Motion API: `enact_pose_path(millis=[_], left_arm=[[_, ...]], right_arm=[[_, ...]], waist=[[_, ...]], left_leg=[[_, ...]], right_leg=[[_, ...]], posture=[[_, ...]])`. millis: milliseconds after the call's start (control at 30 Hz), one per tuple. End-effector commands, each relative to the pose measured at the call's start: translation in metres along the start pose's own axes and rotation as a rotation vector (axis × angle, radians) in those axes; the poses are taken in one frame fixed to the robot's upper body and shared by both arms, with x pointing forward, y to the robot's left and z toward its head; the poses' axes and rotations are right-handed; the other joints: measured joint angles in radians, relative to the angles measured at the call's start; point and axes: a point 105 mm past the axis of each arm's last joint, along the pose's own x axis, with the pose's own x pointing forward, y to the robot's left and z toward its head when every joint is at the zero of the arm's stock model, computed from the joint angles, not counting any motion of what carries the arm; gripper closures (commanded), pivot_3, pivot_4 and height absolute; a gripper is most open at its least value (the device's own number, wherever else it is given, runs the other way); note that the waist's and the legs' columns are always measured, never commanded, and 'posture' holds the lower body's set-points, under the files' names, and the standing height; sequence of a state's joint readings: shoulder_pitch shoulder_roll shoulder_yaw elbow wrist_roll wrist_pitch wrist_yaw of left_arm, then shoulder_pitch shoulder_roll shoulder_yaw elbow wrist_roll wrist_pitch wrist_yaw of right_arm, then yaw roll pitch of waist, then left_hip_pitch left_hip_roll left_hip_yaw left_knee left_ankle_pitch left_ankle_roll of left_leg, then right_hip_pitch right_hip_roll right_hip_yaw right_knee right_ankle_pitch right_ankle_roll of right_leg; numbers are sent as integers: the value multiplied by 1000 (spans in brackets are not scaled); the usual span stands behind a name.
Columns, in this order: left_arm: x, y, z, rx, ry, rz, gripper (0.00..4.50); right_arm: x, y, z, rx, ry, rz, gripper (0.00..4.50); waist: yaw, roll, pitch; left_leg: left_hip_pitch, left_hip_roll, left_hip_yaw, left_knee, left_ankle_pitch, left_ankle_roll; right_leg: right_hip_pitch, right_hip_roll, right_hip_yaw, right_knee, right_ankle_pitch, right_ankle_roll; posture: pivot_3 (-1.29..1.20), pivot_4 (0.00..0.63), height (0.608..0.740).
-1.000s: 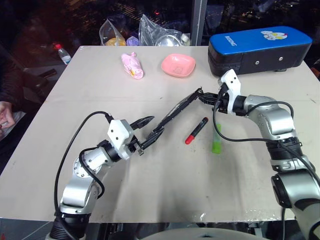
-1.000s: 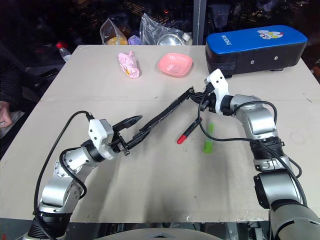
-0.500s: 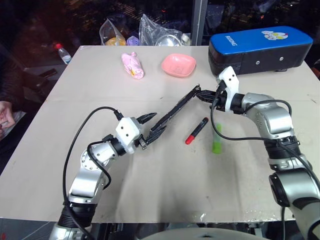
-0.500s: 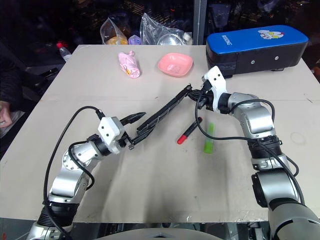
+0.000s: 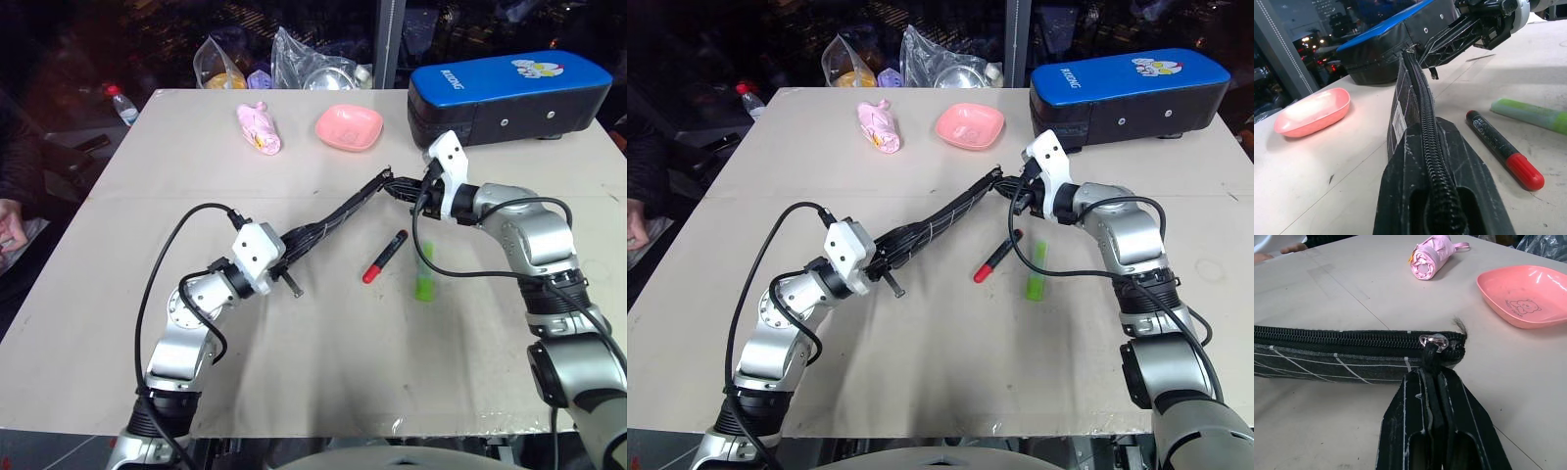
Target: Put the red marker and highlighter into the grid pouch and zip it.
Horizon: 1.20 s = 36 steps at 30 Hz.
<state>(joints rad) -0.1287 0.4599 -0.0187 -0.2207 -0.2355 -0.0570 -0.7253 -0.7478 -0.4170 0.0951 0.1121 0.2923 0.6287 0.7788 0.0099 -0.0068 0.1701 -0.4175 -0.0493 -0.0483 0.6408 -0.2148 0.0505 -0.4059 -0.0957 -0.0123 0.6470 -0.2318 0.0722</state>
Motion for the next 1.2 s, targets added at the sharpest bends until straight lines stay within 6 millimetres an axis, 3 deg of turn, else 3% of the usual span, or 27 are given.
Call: enact_pose_path(millis=[33, 167, 467, 900, 1200], left_arm=[[0, 1, 3, 40, -1, 4, 4459], [3, 3, 4, 60, -1, 22, 4459], [10, 4, 5, 64, -24, 68, 4459], [12, 17, 9, 68, -55, 190, 4459], [21, 9, 10, 77, -62, 144, 4459]], right_arm=[[-3, 13, 16, -67, -49, 42, 4500], [-4, 37, 18, -89, -38, 146, 4500], [-2, 65, 17, -83, -9, 245, 4500], [-3, 64, 23, -55, -20, 236, 4500], [12, 92, 33, -52, -61, 314, 4500]], waist=[[0, 0, 0], [0, 0, 0], [2, 0, 0], [2, 0, 0], [2, 0, 0]], left_leg=[[0, 0, 0, 0, 0, 0], [0, 0, 0, 0, 0, 0], [0, 0, 0, 0, 0, 0], [0, 0, 0, -1, 0, 0], [0, 0, 0, -1, 0, 0]], right_leg=[[0, 0, 0, 0, 0, 0], [0, 0, 0, 0, 0, 0], [0, 0, 0, -1, 0, 0], [0, 0, -1, -1, 0, 0], [0, 0, -1, -1, 0, 0]], posture=[[0, 150, 726], [0, 150, 726], [0, 150, 726], [0, 150, 726], [0, 150, 726]])
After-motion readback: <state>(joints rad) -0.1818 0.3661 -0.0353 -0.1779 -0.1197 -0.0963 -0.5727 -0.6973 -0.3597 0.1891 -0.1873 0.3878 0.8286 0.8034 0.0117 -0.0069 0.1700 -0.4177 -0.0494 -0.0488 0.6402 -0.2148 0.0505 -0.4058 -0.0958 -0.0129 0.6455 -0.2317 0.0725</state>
